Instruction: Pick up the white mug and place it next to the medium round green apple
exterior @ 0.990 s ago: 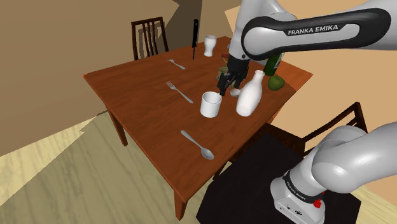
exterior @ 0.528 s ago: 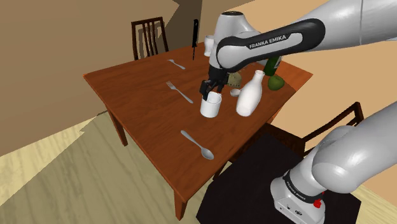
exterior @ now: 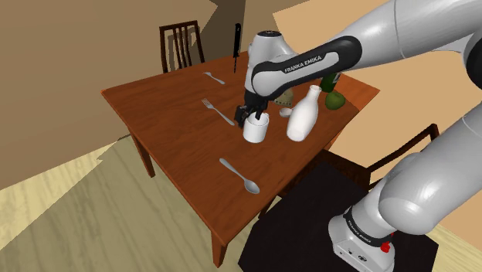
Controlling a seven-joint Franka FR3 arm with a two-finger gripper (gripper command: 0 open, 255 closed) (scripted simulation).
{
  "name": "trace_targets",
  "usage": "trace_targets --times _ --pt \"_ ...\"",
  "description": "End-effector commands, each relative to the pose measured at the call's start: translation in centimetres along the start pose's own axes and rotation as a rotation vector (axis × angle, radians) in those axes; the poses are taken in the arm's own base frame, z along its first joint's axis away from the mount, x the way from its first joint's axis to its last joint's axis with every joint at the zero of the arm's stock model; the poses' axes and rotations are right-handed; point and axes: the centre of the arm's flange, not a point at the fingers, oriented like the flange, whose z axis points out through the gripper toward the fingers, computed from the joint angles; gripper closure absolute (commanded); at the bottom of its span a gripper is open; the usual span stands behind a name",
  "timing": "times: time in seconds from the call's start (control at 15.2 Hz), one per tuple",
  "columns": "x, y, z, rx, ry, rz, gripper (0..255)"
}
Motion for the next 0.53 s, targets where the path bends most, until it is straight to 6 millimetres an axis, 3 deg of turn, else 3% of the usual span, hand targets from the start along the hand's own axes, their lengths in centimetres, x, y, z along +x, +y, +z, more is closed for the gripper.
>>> trace_targets --times 0.0,0.46 --pt "0.00 0.01 1.01 0.000 0.001 0.000 0" --pt "0.00 0.01 1.32 0.000 0.001 0.000 0"
